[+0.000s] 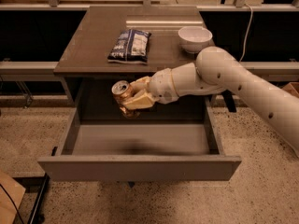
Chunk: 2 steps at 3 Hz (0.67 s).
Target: Place orange can into top drawer
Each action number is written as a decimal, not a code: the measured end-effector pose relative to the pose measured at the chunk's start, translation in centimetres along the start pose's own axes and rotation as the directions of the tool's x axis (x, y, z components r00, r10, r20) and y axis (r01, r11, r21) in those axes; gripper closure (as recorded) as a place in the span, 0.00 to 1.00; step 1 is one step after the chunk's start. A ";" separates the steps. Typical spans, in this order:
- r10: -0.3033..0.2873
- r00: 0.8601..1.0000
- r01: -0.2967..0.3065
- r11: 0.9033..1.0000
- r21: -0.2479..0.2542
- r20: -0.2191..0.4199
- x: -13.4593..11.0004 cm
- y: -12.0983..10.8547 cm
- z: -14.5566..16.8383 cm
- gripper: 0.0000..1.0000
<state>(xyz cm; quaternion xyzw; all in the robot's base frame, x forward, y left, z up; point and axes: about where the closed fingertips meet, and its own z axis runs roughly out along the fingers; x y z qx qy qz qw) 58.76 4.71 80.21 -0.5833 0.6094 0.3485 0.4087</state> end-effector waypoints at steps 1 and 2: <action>0.022 0.999 -0.022 1.000 -0.017 0.041 3.2 0.1 1.0 1.00; 0.065 0.996 -0.064 0.998 -0.022 0.059 6.1 0.2 1.4 1.00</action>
Offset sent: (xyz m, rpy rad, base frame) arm 0.0021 -0.0289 -0.0948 0.0925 0.1074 -0.0340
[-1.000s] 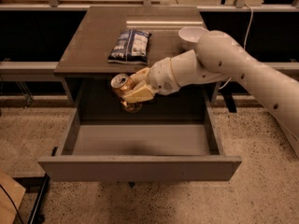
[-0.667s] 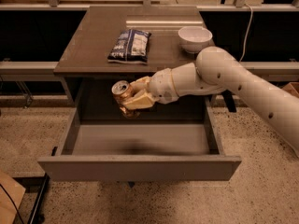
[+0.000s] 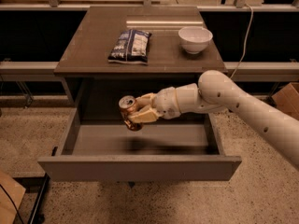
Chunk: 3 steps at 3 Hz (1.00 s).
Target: Place orange can into top drawer
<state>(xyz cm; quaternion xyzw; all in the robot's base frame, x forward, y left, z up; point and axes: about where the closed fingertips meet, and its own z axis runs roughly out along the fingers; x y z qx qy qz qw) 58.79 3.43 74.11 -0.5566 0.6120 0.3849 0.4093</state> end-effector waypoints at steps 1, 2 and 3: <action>0.060 0.998 -0.060 0.998 0.004 0.012 2.5 -0.1 0.2 0.84; 0.107 0.994 -0.107 0.994 0.007 0.023 4.2 -0.1 0.4 0.61; 0.148 0.988 -0.148 0.989 -0.002 0.033 5.7 -0.1 0.9 0.29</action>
Offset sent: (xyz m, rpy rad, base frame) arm 0.0006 -0.0227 -0.0604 0.0462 0.1423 -0.0829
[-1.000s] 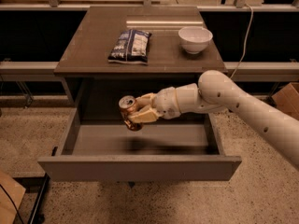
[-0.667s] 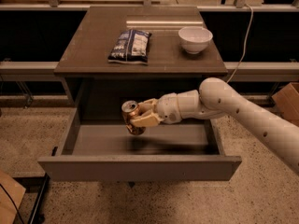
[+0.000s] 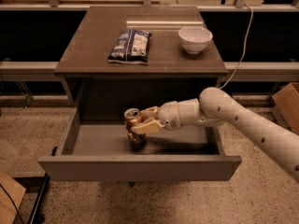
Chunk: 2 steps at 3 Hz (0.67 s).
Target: Place orange can into top drawer
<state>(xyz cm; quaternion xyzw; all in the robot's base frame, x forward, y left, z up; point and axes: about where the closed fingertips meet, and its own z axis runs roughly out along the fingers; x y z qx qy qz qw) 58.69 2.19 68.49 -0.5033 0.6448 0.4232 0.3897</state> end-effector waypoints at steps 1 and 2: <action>0.012 1.000 -0.012 1.000 -0.008 0.004 0.4 -0.1 0.3 0.06; 0.002 1.000 -0.001 1.000 -0.023 0.008 0.0 -0.1 0.9 0.00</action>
Offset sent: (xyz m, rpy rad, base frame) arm 0.0048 0.0106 0.0007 0.0183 -0.0017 0.0307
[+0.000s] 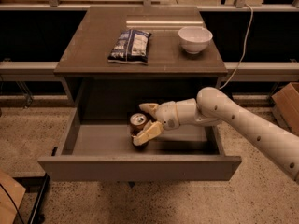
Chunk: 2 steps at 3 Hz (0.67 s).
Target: Place orange can into top drawer
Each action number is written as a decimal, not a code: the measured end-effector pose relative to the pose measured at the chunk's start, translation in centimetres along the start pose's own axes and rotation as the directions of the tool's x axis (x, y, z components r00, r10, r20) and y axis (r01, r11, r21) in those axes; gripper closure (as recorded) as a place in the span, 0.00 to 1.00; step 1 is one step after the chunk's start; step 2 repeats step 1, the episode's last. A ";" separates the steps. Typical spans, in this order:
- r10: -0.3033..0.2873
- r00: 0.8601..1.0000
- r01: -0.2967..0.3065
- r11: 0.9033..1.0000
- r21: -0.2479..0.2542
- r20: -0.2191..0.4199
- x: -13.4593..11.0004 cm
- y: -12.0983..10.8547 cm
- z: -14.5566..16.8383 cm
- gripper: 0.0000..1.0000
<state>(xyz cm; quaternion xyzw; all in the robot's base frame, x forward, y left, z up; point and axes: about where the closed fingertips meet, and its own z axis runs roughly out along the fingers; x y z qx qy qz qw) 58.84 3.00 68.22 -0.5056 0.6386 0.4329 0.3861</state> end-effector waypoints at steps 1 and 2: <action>0.000 1.000 0.000 1.000 0.000 0.000 0.0 0.0 0.0 0.00; 0.000 1.000 0.000 1.000 0.000 0.000 0.0 0.0 0.0 0.00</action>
Offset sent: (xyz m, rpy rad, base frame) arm 0.0000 0.0000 0.0000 0.0000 0.0000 0.0000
